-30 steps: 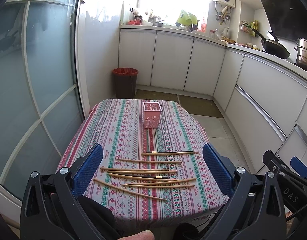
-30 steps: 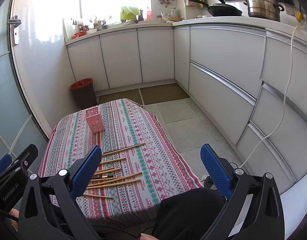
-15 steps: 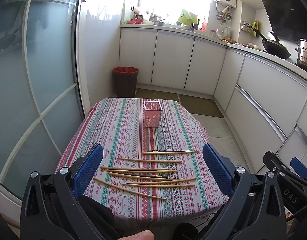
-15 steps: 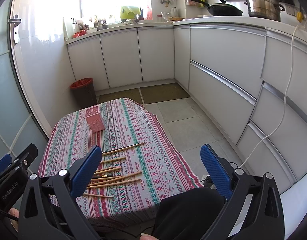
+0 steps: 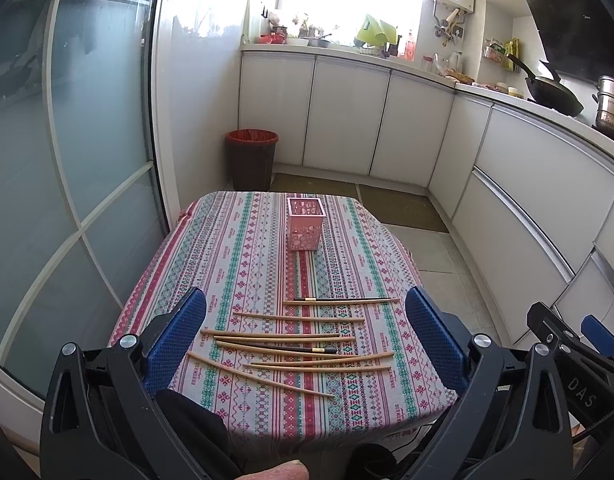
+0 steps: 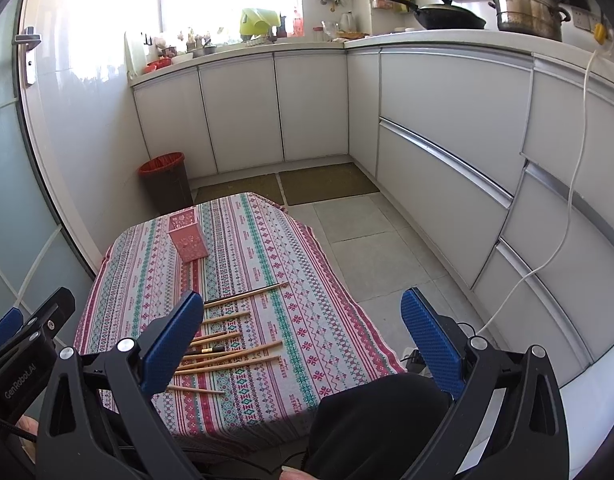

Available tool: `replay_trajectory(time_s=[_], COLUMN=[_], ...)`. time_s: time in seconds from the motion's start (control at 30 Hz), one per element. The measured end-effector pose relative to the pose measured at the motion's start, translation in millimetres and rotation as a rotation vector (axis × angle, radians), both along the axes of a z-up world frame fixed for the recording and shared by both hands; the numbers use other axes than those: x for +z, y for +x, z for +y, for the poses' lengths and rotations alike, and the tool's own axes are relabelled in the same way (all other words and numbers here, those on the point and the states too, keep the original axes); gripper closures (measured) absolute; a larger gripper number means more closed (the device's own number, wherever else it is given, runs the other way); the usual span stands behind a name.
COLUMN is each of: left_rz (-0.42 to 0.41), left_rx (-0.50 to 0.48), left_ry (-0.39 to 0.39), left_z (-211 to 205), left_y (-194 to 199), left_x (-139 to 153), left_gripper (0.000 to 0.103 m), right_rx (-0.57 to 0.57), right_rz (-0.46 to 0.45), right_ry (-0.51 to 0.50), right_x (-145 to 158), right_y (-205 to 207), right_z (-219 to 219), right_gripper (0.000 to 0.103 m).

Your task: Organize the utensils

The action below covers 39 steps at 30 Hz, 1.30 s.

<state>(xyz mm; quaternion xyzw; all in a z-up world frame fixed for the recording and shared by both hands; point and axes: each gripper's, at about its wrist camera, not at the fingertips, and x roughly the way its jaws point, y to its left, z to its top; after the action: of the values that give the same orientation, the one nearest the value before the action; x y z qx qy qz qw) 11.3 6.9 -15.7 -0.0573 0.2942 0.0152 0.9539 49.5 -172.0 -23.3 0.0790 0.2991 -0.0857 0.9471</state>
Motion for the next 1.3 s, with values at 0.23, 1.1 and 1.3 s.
replay_trajectory(time_s=[0.23, 1.1, 1.3], left_rz=[0.044, 0.803, 0.911], left_rx=[-0.006, -0.578, -0.597], left_ry=[-0.015, 0.322, 0.372], left_z=[3.9, -142.2, -149.5], left_y=[14.1, 312.8, 337.5], left_x=[-4.4, -202.3, -244.5], left_gripper=[0.007, 0.011, 0.053], right_rx=[-0.013, -0.093, -0.088], right_rz=[0.010, 0.324, 0.381], right_ry=[0.024, 0.646, 0.727], right_x=[-3.2, -186.1, -214.3], right_y=[2.9, 146.5, 163.7], right_z=[-2.8, -128.5, -137.7], right_gripper=[0.007, 0.007, 0.007])
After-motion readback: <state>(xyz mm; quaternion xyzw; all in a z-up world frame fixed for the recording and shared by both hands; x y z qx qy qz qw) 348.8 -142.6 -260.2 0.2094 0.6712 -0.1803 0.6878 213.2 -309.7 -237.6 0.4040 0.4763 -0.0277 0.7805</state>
